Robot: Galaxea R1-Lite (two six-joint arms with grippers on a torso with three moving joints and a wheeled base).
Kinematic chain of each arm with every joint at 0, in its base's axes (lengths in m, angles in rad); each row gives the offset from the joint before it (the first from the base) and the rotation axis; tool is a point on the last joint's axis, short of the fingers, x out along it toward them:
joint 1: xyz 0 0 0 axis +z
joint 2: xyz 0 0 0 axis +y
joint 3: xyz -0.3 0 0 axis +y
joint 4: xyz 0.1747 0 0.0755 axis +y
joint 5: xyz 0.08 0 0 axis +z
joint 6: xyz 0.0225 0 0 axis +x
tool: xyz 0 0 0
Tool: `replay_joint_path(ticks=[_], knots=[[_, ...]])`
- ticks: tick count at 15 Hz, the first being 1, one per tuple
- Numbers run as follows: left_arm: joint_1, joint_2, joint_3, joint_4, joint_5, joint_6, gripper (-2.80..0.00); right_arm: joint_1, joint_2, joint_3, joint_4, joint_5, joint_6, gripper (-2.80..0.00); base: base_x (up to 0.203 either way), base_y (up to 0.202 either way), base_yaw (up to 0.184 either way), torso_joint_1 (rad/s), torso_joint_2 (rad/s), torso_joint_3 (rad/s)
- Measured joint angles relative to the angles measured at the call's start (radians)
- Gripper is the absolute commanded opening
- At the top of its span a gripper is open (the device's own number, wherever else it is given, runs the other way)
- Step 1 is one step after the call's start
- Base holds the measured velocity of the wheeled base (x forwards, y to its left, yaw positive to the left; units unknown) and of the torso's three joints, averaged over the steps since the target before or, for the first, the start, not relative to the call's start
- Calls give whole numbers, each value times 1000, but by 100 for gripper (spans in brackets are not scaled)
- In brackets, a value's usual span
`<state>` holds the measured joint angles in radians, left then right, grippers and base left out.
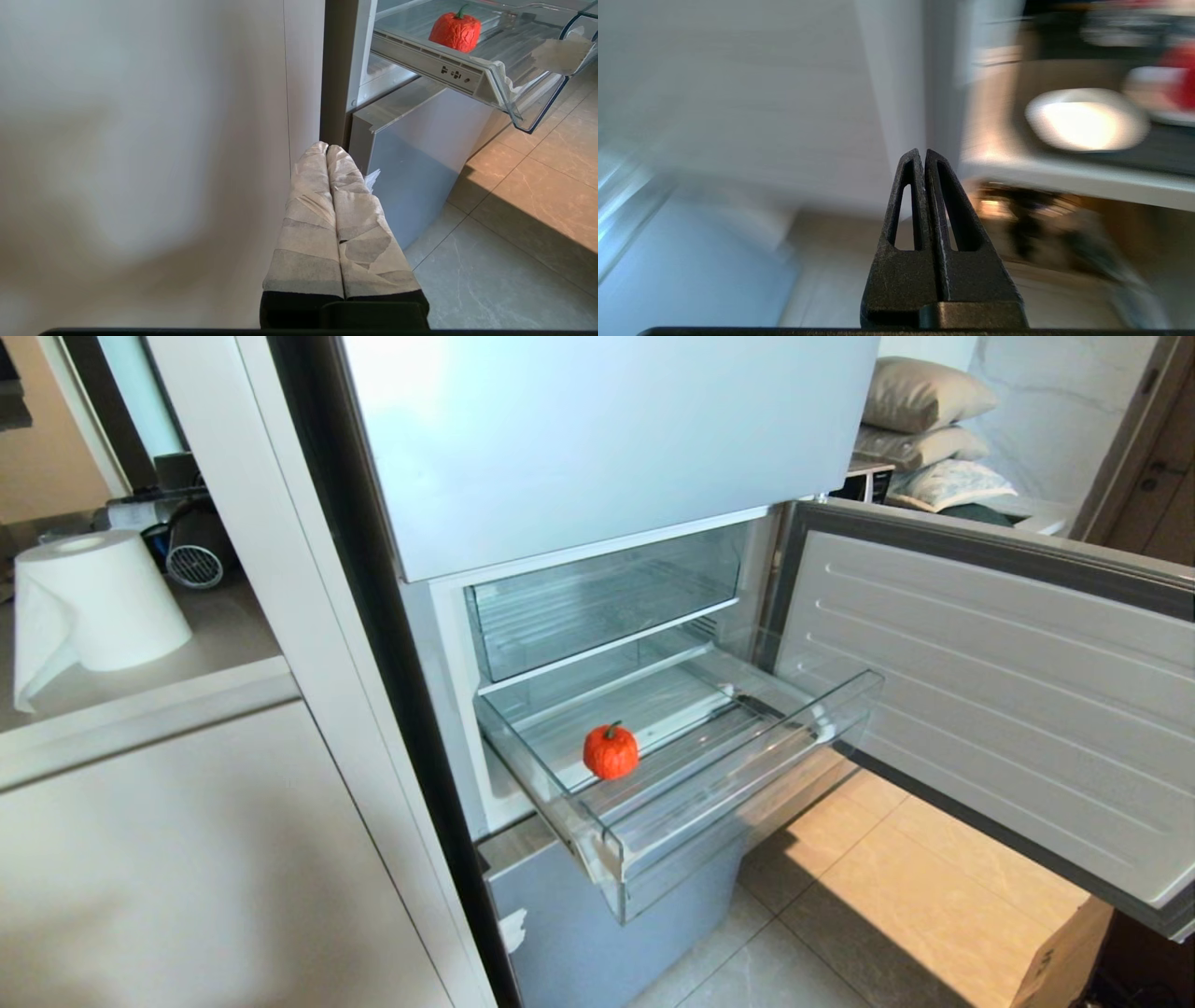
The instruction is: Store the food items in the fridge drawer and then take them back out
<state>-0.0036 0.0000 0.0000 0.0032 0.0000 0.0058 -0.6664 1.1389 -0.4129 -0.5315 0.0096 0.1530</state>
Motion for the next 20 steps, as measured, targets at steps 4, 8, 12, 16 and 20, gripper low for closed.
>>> replay_joint_path(ticks=[4, 8, 12, 16, 20], knots=[[0, 0, 0, 0, 0, 0, -280, 449, -341, 216, 103, -95, -122, -280, 0, 0, 0, 0, 0, 0], [0, 0, 0, 0, 0, 0, -280, 643, -741, 351, 352, -100, -262, -280, 0, 0, 0, 0, 0, 0], [0, 0, 0, 0, 0, -1, -280, 668, -1040, 399, 514, 8, -275, -280, 0, 0, 0, 0, 0, 0], [0, 0, 0, 0, 0, -2, -280, 670, -1123, 411, 533, 23, -269, -280, 0, 0, 0, 0, 0, 0], [0, 0, 0, 0, 0, -2, -280, 671, -1139, 412, 532, 17, -255, -280, 0, 0, 0, 0, 0, 0]])
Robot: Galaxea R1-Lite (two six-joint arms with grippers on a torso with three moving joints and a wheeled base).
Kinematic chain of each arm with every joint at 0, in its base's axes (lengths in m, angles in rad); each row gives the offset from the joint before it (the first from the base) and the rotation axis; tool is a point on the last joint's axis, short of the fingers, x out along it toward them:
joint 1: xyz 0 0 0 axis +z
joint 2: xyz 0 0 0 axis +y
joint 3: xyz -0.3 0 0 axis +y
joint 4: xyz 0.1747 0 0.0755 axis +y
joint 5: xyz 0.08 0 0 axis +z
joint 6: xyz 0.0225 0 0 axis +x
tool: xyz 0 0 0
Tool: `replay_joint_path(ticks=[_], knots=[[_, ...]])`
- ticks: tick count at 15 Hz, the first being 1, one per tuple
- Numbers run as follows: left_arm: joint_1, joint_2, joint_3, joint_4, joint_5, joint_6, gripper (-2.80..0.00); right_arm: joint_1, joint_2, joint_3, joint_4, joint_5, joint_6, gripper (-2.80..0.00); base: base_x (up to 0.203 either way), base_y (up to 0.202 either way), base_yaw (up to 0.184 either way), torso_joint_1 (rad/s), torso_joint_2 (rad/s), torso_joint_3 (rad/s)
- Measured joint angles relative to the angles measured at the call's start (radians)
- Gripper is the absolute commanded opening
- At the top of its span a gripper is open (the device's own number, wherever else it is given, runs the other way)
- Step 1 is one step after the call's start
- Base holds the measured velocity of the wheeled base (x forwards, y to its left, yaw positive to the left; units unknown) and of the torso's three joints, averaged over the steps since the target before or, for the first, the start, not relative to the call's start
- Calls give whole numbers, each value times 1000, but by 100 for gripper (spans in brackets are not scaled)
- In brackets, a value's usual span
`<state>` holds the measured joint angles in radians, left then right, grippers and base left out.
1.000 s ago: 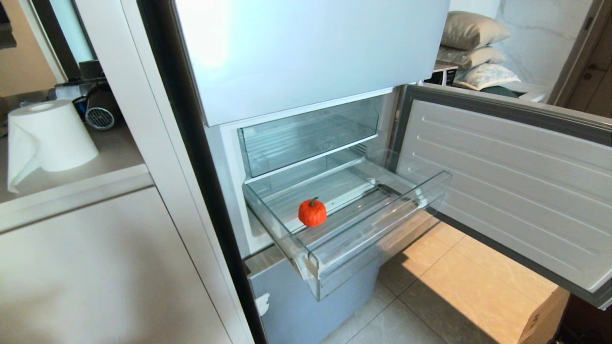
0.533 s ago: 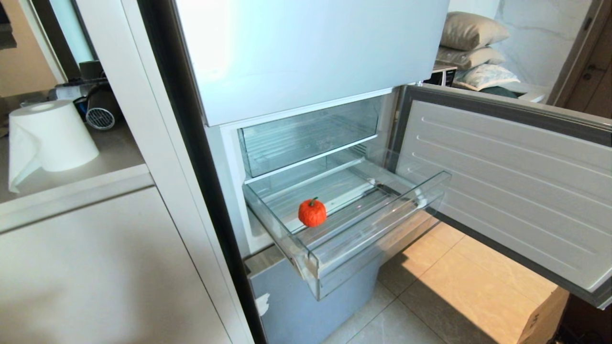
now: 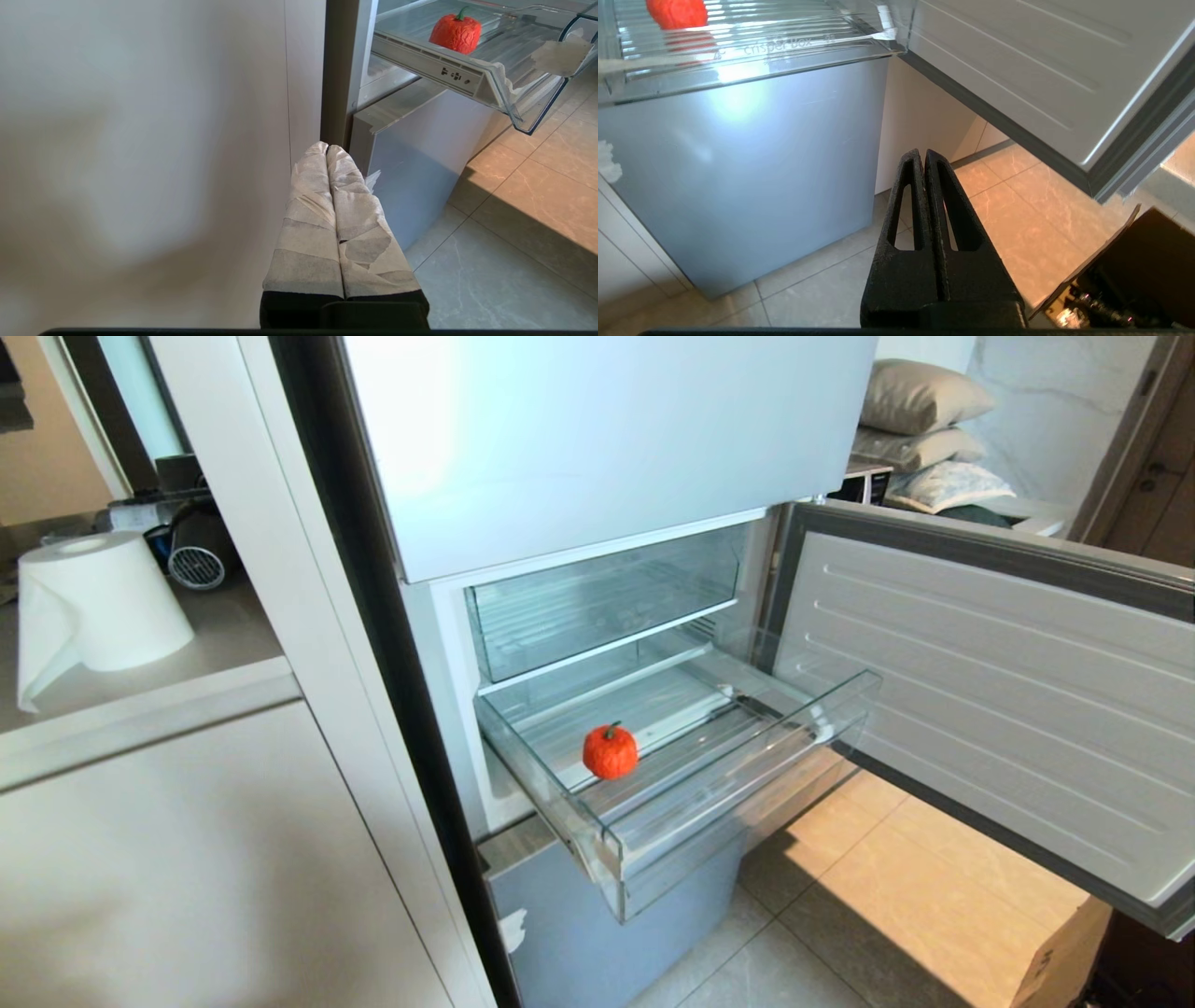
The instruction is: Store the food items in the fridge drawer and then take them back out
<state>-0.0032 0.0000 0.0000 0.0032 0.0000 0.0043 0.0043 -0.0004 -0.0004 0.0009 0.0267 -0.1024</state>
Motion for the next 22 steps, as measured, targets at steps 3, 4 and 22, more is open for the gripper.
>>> replay_joint_path(ticks=[3, 4, 22], knots=[[1, 0, 0, 0, 0, 0, -280, 0, -1, 0, -1, -15, 42, -280, -4, -5, 71, 6, 2, 4], [0, 0, 0, 0, 0, 0, -280, 0, -2, 0, -1, -16, 47, -280, -3, -7, 170, 5, 6, 6], [0, 0, 0, 0, 0, 0, -280, 1, -1, 0, -2, -25, 87, -280, 2, -7, 135, 2, 1, 1]])
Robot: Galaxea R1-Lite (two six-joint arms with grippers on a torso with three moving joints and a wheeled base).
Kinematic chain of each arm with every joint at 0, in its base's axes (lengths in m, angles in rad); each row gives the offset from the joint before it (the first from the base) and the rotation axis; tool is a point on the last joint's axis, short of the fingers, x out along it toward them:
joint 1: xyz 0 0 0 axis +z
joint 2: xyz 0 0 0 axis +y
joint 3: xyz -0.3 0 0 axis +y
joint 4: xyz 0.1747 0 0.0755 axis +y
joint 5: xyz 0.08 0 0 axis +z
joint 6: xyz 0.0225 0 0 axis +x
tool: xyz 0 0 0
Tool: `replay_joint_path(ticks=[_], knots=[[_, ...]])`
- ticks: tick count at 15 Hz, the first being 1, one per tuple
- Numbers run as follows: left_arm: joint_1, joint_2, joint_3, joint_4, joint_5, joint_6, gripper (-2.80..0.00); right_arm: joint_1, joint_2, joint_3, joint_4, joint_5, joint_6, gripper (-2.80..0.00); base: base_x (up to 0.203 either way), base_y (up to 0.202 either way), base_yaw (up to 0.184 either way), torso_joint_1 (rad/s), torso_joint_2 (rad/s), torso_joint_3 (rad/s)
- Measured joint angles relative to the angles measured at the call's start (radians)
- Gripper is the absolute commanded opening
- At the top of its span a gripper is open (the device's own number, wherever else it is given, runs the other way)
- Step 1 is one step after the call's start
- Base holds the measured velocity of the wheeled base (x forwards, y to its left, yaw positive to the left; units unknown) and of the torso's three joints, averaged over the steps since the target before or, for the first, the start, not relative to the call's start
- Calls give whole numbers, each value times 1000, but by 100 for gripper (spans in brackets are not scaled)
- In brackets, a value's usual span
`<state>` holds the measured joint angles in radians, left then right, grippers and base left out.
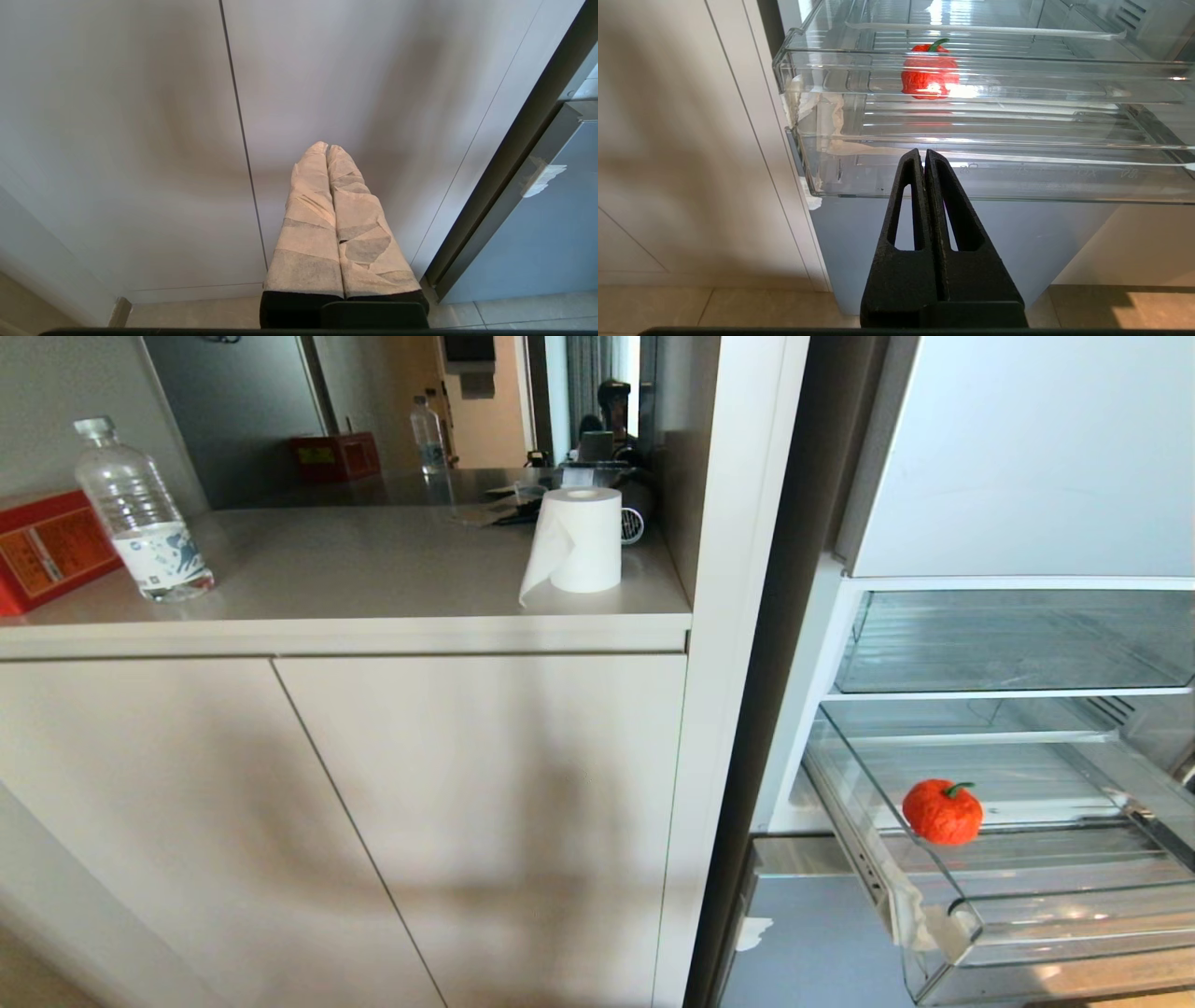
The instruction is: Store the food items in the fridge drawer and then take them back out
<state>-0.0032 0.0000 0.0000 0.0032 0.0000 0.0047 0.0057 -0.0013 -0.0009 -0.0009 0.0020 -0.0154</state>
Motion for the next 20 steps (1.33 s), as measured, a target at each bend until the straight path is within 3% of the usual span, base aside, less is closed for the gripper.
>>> replay_joint_path(ticks=[3, 6, 9, 17, 18, 20], knots=[[0, 0, 0, 0, 0, 0, -280, 0, 14, -5, 1, -7, 2, -280, 0, 0, 0, 0, 0, 0], [0, 0, 0, 0, 0, 0, -280, -1, 159, -116, -1, -21, 57, -280, 0, 0, 0, 0, 0, 0], [0, 0, 0, 0, 0, 0, -280, 0, 457, -293, 8, -45, 108, -280, 0, 0, 0, 0, 0, 0], [0, 0, 0, 0, 0, 0, -280, 1, 1363, -886, 85, -122, 134, -280, 0, 0, 0, 0, 0, 0], [0, 0, 0, 0, 0, 0, -280, 2, 1440, -925, 87, -123, 133, 0, 0, 0, 0, 0, 0, 0], [0, 0, 0, 0, 0, 0, -280, 1, 1573, -981, 90, -126, 135, 0, 0, 0, 0, 0, 0, 0]])
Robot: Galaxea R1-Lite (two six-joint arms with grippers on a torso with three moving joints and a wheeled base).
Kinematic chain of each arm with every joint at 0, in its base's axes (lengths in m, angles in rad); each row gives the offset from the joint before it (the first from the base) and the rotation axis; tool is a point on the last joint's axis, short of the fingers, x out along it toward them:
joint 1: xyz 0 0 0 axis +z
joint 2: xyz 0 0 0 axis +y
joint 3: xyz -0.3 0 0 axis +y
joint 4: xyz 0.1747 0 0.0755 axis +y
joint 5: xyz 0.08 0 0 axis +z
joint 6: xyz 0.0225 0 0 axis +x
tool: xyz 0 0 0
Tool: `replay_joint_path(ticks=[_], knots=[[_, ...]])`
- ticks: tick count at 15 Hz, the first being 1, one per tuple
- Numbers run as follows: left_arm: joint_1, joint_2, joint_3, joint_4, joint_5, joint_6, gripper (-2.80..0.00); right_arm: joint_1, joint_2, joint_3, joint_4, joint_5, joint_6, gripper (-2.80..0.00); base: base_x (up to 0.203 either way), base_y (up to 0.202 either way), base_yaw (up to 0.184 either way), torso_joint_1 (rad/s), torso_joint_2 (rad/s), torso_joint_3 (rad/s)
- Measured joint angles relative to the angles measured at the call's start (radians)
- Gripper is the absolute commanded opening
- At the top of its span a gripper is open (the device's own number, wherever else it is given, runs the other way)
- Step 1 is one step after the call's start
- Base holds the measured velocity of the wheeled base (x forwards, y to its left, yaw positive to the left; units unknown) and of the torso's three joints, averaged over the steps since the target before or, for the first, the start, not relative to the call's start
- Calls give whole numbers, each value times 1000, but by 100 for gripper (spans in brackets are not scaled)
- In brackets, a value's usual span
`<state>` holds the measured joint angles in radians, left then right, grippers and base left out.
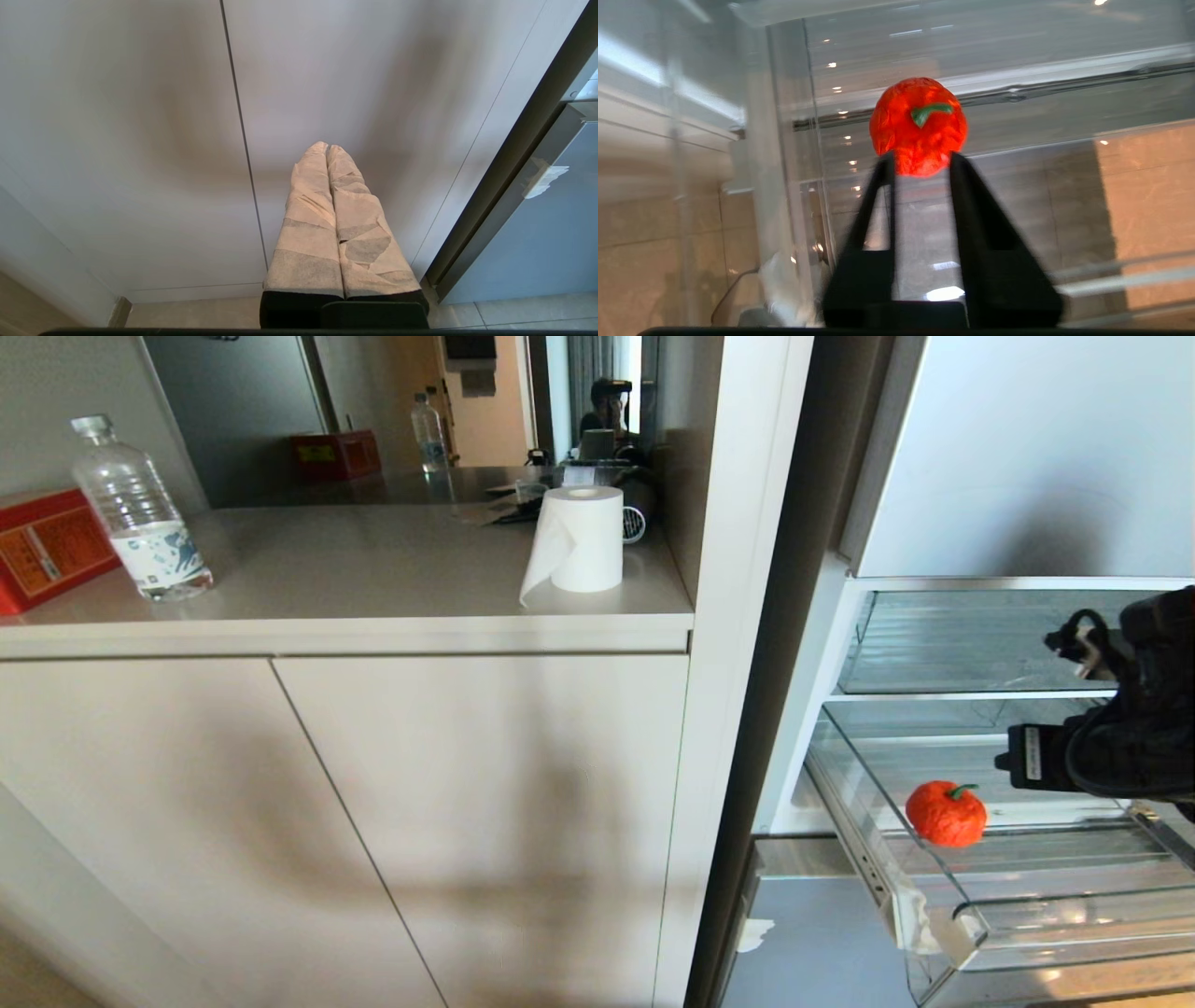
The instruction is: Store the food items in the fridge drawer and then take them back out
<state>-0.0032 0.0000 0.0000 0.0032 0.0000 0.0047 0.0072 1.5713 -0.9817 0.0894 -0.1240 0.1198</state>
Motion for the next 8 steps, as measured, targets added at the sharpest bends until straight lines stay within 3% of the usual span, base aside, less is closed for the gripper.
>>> replay_joint_path(ticks=[8], knots=[[0, 0, 0, 0, 0, 0, -280, -8, 161, -37, -8, 0, 12, 0, 0, 0, 0, 0, 0, 0]])
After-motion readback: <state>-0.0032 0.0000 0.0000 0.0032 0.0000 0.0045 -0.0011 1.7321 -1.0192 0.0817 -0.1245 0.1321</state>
